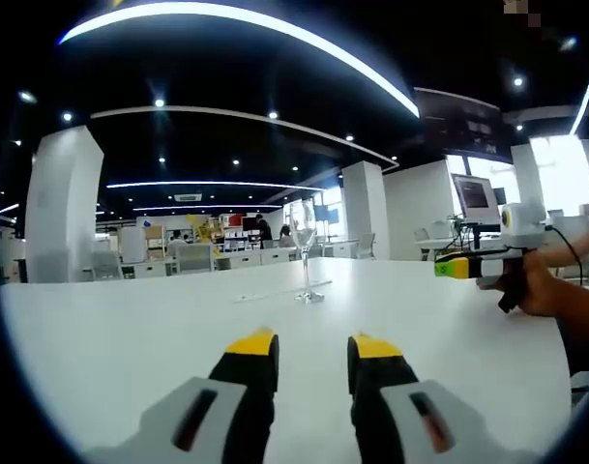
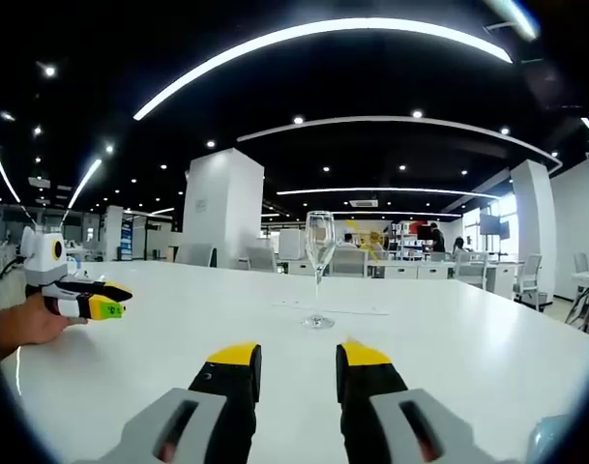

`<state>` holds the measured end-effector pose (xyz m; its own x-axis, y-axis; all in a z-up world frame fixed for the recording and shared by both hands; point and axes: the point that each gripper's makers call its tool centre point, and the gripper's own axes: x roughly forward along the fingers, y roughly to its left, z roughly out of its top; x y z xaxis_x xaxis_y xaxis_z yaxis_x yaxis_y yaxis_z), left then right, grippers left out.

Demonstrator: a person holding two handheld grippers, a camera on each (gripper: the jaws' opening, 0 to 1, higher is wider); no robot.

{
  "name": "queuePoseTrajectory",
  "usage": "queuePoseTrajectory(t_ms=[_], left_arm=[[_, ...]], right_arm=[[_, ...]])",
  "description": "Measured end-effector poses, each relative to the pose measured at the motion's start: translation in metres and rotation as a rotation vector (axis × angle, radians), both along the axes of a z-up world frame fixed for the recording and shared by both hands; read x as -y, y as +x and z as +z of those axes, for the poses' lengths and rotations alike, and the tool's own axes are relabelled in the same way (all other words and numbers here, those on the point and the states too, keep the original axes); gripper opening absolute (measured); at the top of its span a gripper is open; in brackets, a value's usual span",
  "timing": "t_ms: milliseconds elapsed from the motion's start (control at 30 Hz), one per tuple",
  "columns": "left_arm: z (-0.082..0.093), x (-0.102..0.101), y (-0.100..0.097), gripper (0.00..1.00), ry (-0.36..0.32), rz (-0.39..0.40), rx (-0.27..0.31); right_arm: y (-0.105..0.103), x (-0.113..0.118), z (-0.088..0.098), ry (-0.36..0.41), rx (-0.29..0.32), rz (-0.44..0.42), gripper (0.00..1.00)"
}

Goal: Stand the stemmed glass upright on the table place it in front of you

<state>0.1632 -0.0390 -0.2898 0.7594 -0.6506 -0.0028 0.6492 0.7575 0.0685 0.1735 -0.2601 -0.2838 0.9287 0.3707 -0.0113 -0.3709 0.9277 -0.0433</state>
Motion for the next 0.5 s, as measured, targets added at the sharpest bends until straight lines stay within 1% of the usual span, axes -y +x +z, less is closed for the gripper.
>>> queuePoseTrajectory(t_ms=[100,200,267,500], left_arm=[[-0.0055,-0.0014,0.0034,0.29,0.02,0.013,-0.018],[-0.0068,-0.0012,0.0027,0.29,0.021,0.009,-0.022],[-0.008,-0.001,0.0027,0.29,0.033,0.01,-0.021],[-0.0078,-0.0005,0.0025,0.29,0.04,0.008,-0.015]], right_arm=[[0.0009,-0.0009,-0.0016,-0.001,-0.005,0.005,0.34],[0.0004,-0.0023,-0.002,-0.007,-0.003,0.01,0.34],[0.0004,-0.0035,-0.0026,-0.011,-0.005,0.014,0.34],[0.0015,-0.0037,-0.0043,-0.013,-0.008,0.014,0.34]])
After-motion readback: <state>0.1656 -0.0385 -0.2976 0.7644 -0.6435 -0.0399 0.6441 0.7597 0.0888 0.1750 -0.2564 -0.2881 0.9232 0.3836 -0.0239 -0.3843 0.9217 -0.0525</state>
